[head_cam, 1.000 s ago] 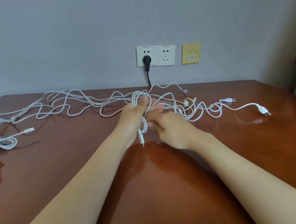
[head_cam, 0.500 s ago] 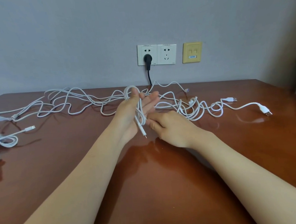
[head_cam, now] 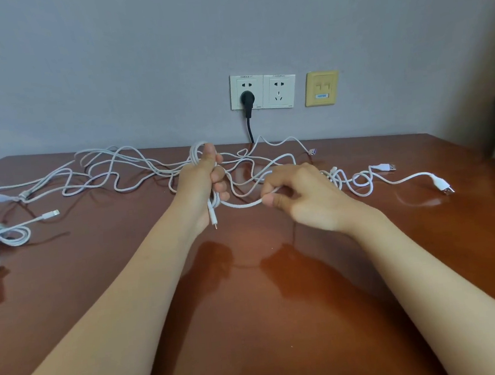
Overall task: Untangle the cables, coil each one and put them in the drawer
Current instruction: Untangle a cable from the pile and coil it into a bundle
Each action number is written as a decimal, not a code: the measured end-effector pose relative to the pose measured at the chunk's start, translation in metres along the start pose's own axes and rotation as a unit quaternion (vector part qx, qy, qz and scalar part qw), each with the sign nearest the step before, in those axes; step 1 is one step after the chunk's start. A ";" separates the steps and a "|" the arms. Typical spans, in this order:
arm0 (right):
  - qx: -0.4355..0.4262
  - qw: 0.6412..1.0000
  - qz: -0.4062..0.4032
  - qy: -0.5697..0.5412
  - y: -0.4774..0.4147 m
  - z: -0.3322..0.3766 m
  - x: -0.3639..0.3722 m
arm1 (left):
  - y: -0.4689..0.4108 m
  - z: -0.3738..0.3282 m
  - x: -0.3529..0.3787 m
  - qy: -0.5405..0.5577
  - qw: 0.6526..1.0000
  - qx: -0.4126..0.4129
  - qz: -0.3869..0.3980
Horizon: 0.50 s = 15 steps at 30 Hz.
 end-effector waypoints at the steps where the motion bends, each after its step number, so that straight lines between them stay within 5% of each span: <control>1: 0.001 1.000 -0.003 -0.017 0.000 0.003 0.001 | 0.000 0.000 0.000 -0.015 1.000 0.006 -0.002; 15: 0.002 0.997 -0.035 -0.075 0.001 0.008 0.006 | 0.014 0.012 0.023 -0.318 0.943 0.074 0.058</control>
Point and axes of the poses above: each hand's wrist, its own y-axis away from the middle knuckle, its own x-axis out of the palm, z = x × y, the point moved 10 cm from there along -y, towards the middle knuckle, and after that the axes turned 8 degrees about -z, right-handed, at the moved point
